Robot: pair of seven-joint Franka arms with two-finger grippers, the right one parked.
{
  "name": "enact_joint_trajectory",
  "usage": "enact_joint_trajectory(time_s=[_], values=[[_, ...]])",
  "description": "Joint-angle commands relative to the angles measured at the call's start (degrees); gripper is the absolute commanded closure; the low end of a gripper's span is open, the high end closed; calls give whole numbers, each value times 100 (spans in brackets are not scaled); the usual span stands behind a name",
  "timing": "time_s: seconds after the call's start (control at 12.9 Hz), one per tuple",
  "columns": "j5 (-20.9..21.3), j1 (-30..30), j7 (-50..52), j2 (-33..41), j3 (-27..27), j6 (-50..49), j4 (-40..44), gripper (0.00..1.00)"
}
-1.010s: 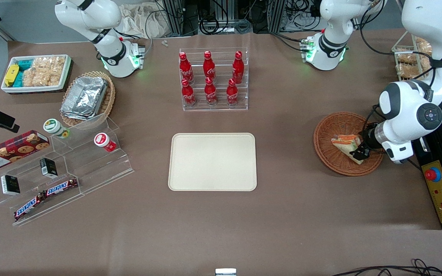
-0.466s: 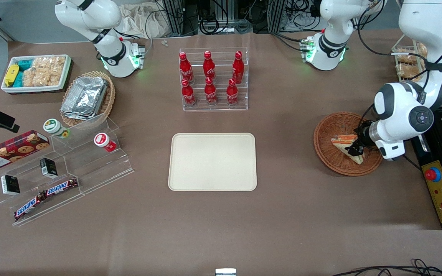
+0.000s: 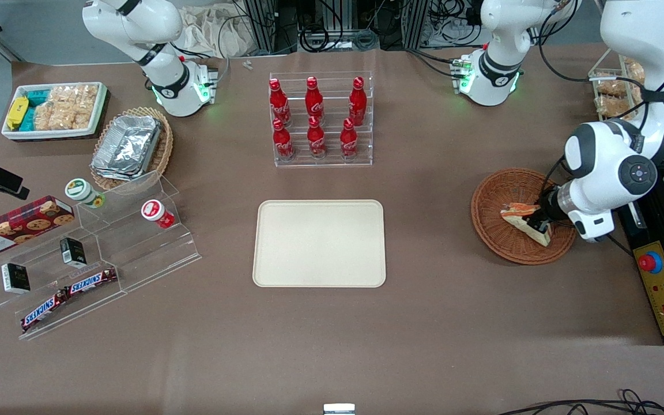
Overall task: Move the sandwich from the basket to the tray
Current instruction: 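Lift the sandwich and carry it over the cream tray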
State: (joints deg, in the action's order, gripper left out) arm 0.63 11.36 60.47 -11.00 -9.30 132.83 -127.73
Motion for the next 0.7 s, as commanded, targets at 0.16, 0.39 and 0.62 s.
enact_joint_trajectory(time_s=[0.16, 0.39, 0.62], values=[[34, -90, -611, 871, -484, -1658, 991, 100], [-1, -169, -904, 406, -1405, -3380, 2748, 100], [95, -650, -1177, 20, -2486, -3554, 3245, 100]])
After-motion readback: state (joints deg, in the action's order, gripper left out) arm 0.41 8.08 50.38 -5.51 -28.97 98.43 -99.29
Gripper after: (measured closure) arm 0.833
